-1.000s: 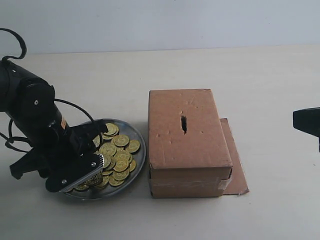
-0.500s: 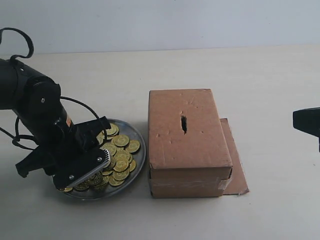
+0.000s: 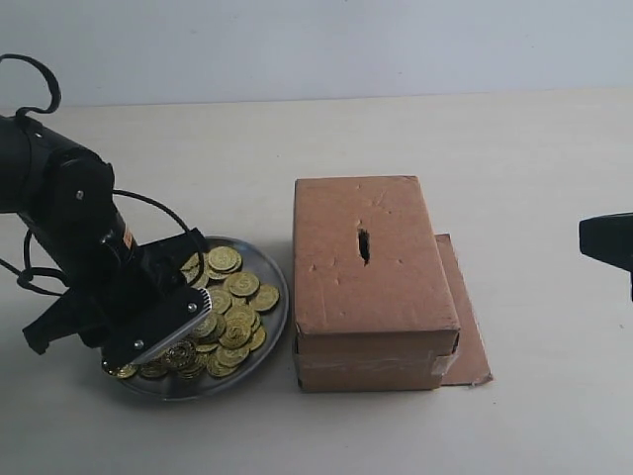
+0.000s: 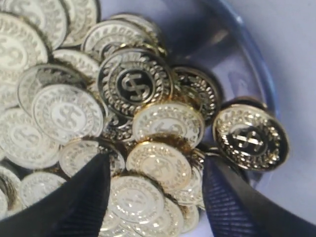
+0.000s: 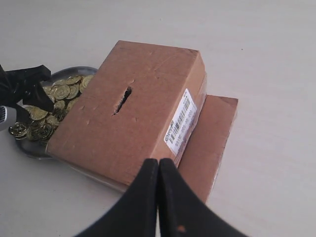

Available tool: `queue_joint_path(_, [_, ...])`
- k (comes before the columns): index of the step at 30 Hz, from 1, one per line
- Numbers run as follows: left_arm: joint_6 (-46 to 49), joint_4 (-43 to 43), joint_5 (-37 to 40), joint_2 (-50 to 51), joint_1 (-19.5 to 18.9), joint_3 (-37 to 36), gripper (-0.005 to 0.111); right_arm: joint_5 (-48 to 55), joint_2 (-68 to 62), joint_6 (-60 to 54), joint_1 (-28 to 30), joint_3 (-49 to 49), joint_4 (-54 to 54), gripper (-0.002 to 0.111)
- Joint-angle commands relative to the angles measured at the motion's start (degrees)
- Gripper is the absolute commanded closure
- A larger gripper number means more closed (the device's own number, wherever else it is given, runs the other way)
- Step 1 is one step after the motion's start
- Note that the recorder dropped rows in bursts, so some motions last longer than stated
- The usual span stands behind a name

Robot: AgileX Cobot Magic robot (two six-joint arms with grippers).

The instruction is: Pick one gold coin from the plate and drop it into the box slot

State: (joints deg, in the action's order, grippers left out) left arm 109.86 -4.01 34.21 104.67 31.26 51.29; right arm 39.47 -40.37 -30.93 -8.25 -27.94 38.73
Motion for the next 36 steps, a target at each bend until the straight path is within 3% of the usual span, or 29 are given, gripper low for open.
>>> queue_joint_path(1, [-0.7,-0.4,1.1,0.0,-1.5,0.2,0.052,0.1,-0.1,-0.6,-0.1,-0.4,0.4,0.108])
queue_joint_path(9, [-0.7,-0.4,-0.2,2.5,-1.5,0.2,0.052,0.1,-0.1,-0.6,-0.1,-0.4,0.4,0.108])
queue_joint_path(13, [-0.7,-0.4,-0.9,2.6,-1.4,0.2,0.075,0.1,-0.1,-0.5,-0.1,-0.4,0.4,0.108])
queue_joint_path(15, [-0.7,-0.4,-0.9,2.6,-1.4,0.2,0.08,0.1,-0.1,-0.5,-0.1,-0.4,0.4,0.108])
queue_joint_path(22, [-0.7,-0.4,1.5,1.3,-1.4,0.2,0.078,0.1,-0.1,-0.5,-0.1,-0.4,0.4,0.108])
queue_joint_path(28, [-0.5,-0.4,5.1,-1.5,-1.4,0.2,0.049,0.1,-0.1,-0.5,-0.1,-0.4,0.4,0.108])
queue_joint_path(36, [2.7,0.4,5.7,-2.3,1.1,0.2,0.052,0.1,-0.1,-0.5,-0.1,-0.4,0.4,0.108])
